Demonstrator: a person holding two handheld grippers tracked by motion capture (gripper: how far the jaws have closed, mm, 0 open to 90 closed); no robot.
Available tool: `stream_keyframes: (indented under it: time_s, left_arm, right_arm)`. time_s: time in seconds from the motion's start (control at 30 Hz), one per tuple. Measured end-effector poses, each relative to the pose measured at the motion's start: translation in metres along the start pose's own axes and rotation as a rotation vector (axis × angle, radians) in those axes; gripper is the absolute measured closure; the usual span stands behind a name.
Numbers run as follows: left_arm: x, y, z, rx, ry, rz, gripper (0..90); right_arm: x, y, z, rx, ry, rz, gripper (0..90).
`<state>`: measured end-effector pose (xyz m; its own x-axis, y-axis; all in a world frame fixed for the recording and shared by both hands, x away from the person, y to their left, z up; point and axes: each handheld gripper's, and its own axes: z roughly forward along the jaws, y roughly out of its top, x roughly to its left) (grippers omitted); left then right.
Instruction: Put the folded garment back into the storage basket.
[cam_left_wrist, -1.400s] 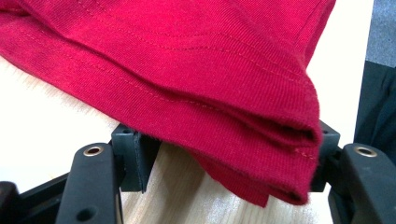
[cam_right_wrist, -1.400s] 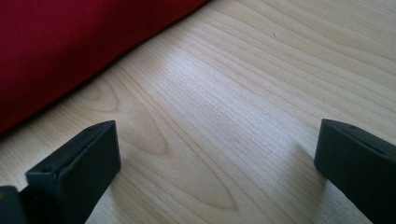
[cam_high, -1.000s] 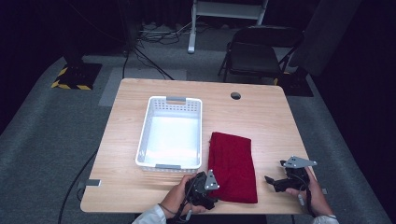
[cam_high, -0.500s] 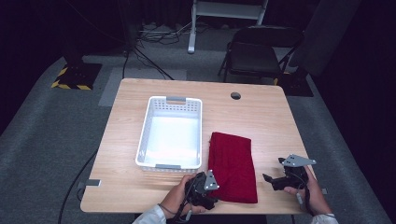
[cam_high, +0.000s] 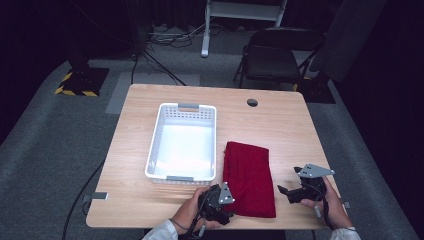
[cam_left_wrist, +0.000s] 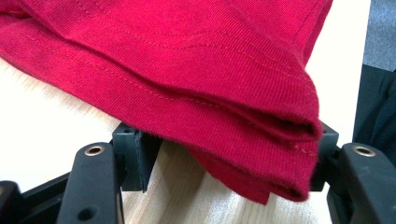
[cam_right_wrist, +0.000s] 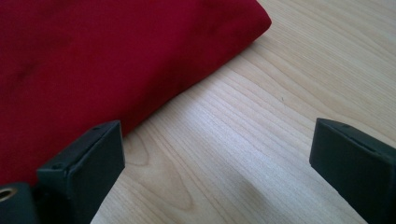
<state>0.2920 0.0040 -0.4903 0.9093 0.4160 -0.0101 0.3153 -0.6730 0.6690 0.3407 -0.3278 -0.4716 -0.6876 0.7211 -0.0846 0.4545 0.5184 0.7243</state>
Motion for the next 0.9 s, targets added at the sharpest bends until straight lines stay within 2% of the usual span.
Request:
stream_keyframes:
  time_s: [0.9]
  left_arm:
    - [-0.001,-0.001,0.000,-0.008,-0.004,0.001,36.1]
  right_arm:
    - [0.017,0.019,0.006,-0.011,0.013,-0.055,3.3]
